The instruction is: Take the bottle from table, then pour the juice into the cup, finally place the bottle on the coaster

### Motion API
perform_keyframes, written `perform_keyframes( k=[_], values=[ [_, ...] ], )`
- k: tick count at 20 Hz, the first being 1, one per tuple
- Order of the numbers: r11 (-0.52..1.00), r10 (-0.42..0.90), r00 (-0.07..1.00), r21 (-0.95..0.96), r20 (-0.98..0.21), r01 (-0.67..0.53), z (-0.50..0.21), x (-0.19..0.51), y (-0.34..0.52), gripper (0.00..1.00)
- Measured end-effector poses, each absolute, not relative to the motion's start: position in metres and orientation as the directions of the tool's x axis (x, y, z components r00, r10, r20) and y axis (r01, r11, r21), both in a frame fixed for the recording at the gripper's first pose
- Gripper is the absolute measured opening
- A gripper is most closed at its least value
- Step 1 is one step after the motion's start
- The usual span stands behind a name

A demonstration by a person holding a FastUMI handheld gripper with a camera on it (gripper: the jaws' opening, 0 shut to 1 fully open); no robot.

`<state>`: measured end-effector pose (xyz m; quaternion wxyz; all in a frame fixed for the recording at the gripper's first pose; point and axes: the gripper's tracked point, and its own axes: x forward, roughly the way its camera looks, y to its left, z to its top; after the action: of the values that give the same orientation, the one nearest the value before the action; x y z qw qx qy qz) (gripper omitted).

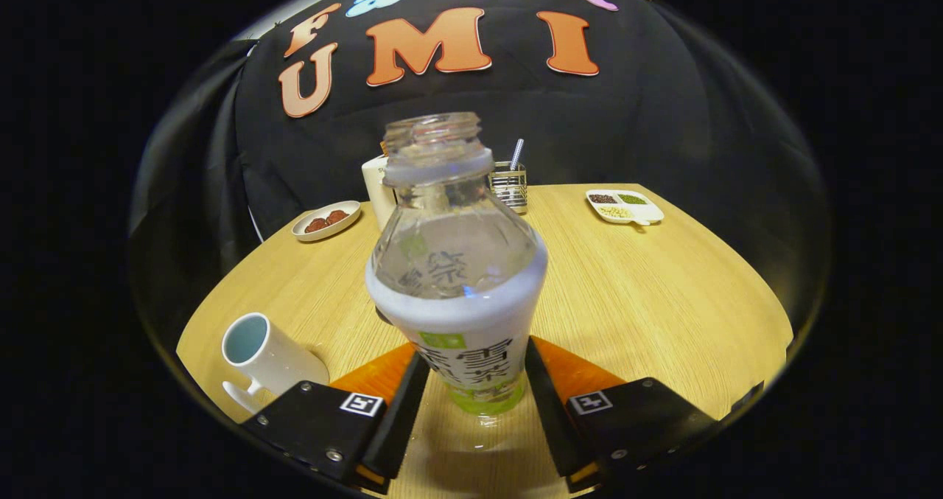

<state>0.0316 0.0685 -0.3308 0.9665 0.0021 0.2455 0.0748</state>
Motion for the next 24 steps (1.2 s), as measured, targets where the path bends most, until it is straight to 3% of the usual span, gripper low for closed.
perform_keyframes(
  k=[1, 7, 16, 24],
  values=[
    [0.988, 0.151, 0.866, 0.038, -0.476, -0.151, -0.328, 0.03, 0.069, 0.69],
    [0.989, 0.132, 0.839, 0.017, -0.528, -0.145, -0.326, 0.031, 0.068, 0.58],
    [0.942, 0.068, 0.836, -0.242, -0.544, -0.234, -0.276, 0.013, 0.088, 0.58],
    [0.777, -0.013, 0.853, -0.542, -0.522, -0.321, -0.265, 0.008, 0.111, 0.58]
  ],
)
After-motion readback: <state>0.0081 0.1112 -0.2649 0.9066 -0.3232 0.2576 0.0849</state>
